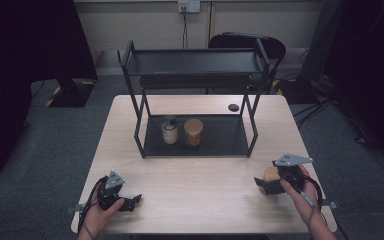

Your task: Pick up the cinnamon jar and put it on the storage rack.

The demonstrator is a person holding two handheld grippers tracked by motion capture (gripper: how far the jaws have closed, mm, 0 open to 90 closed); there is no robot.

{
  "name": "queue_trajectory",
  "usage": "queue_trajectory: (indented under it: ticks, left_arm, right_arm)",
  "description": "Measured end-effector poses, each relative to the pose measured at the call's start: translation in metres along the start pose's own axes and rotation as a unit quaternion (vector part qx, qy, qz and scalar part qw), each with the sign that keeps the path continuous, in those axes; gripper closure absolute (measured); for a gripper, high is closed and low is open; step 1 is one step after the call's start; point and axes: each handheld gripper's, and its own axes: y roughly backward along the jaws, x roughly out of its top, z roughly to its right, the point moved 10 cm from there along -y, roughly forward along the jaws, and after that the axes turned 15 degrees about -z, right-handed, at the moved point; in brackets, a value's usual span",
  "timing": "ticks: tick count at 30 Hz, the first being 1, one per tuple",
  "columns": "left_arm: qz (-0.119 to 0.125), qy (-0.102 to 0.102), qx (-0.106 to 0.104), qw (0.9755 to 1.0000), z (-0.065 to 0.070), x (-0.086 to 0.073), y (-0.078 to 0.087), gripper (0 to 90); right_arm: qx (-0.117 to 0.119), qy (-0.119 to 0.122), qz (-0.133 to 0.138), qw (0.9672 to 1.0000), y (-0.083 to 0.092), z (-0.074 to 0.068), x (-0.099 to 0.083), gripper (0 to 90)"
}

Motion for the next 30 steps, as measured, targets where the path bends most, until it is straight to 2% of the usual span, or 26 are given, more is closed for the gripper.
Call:
queue_trajectory:
  ticks: [11, 16, 30]
  left_arm:
    - [0.000, 0.000, 0.000, 1.0000, 0.000, 0.000, 0.000, 0.0]
    - [0.000, 0.000, 0.000, 1.0000, 0.000, 0.000, 0.000, 0.0]
    - [-0.001, -0.003, 0.000, 1.0000, -0.001, 0.002, -0.001, 0.0]
  right_arm:
    - [-0.003, -0.005, -0.006, 1.0000, -0.004, 0.002, -0.019, 2.4]
    - [-0.004, 0.002, -0.011, 0.9999, -0.008, 0.000, -0.027, 2.4]
    - [-0.003, -0.006, -0.007, 1.0000, -0.013, 0.000, -0.037, 2.1]
